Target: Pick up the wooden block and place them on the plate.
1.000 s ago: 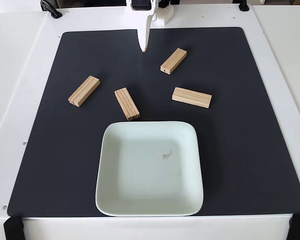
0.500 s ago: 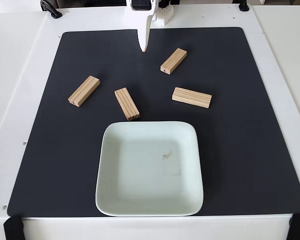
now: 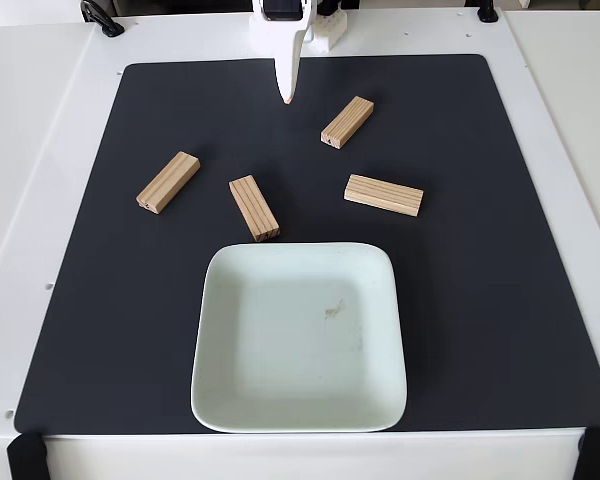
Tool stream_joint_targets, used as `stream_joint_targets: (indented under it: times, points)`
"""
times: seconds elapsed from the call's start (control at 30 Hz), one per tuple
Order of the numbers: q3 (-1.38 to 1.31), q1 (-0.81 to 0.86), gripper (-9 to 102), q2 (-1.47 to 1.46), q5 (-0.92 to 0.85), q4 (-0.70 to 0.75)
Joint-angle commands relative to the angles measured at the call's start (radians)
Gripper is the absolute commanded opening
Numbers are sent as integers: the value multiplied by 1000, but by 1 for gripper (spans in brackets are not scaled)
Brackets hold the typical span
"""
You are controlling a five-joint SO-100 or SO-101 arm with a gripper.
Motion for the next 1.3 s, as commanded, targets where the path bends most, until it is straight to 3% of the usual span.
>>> stream_joint_targets:
  times: [0.0, 0.83, 1.03, 1.27]
  points:
    - [-40, -2, -1, 2, 3, 3]
    - [-57, 0, -1, -17, 5, 6]
    - [-255, -17, -1, -183, 6, 2]
    - [-640, -55, -1, -609, 6, 2]
